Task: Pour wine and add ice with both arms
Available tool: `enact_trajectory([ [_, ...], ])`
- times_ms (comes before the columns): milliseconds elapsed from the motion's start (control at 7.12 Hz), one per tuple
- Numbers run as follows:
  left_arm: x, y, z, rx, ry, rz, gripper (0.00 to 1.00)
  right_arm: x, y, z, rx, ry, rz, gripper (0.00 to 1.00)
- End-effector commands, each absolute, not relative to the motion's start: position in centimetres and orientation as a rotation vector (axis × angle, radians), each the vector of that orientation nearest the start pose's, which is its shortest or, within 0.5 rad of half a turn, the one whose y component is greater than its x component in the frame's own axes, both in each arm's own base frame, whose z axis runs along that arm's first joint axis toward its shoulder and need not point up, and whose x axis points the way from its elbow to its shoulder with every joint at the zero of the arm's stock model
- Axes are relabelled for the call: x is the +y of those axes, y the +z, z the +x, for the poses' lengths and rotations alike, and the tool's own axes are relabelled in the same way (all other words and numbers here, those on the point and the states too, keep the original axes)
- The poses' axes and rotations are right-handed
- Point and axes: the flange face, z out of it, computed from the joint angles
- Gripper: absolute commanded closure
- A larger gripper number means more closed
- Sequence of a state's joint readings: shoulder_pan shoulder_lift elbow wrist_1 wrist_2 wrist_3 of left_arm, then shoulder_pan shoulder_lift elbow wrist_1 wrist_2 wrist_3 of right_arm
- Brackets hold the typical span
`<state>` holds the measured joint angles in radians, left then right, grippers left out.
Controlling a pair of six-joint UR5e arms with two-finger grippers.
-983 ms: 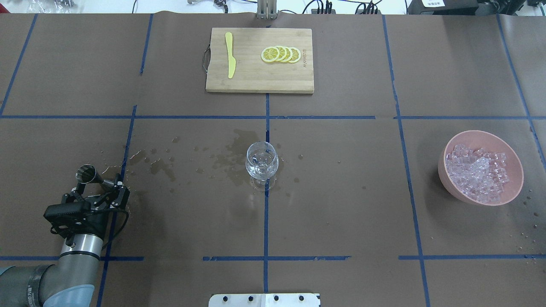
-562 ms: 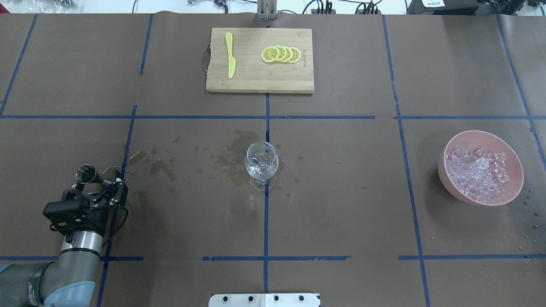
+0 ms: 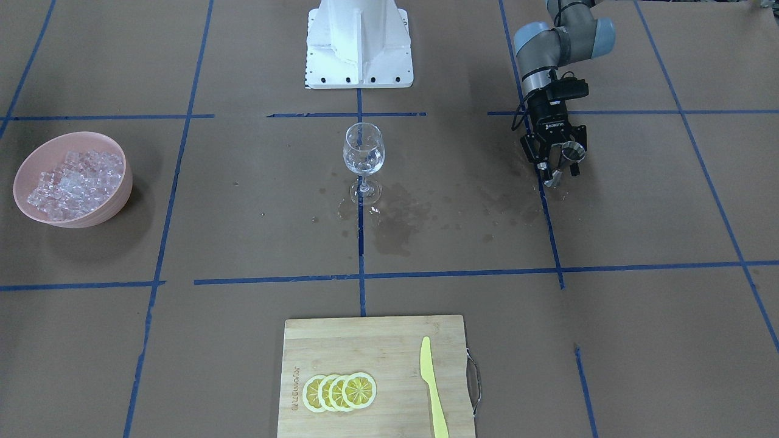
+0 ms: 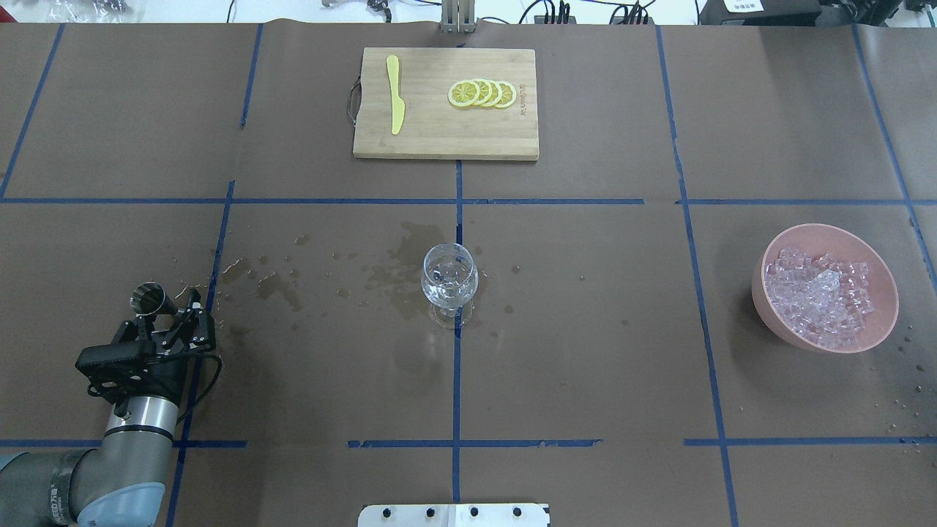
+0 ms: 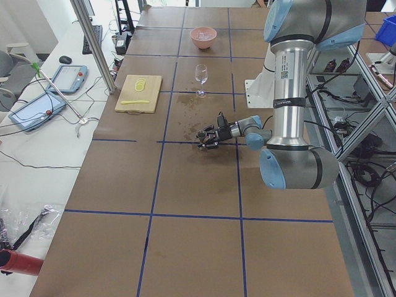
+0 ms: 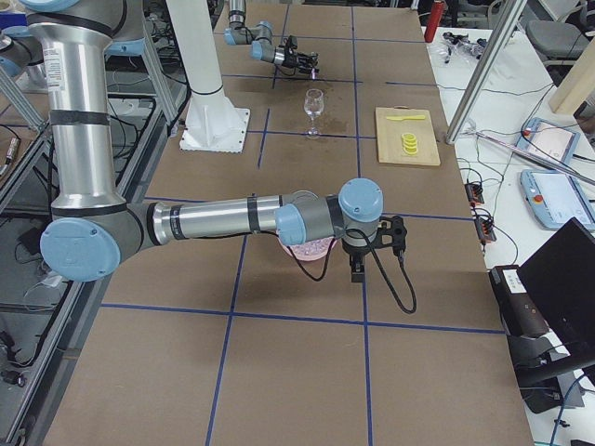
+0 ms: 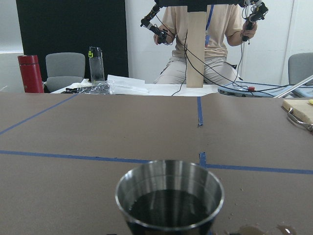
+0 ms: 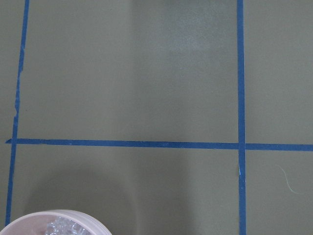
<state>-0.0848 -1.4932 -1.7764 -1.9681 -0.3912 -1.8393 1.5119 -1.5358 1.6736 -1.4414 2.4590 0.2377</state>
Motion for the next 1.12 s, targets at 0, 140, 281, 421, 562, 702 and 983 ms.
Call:
enact_trajectory([
  [0, -26.4, 51.9, 44.0, 0.573, -0.616, 1.12, 0.48, -51.9, 56.8, 2.5, -0.909, 0.047, 0.115, 0.0],
  [140, -26.4, 51.9, 44.0, 0.573, -0.616, 1.12, 0.52, -51.9, 56.8, 2.6, -0.909, 0.048, 0.116, 0.0],
  [281, -26.5, 52.0, 44.0, 0.571, -0.616, 1.121, 0.55, -51.9, 56.8, 2.6, -0.909, 0.049, 0.115, 0.0],
  [421, -26.5, 52.1, 43.9, 0.569, -0.616, 1.121, 0.56, -51.9, 56.7, 2.6, -0.909, 0.05, 0.115, 0.0],
  [562, -26.5, 52.1, 44.0, 0.569, -0.616, 1.121, 0.56, -51.8, 56.6, 2.6, -0.91, 0.049, 0.117, 0.0],
  [702, -26.5, 52.3, 44.0, 0.568, -0.617, 1.121, 0.64, -51.8, 56.5, 2.6, -0.91, 0.048, 0.118, 0.0],
  [983, -26.7, 50.4, 43.8, 0.603, -0.643, 1.116, 1.0, -51.8, 56.5, 2.6, -0.91, 0.048, 0.118, 0.0],
])
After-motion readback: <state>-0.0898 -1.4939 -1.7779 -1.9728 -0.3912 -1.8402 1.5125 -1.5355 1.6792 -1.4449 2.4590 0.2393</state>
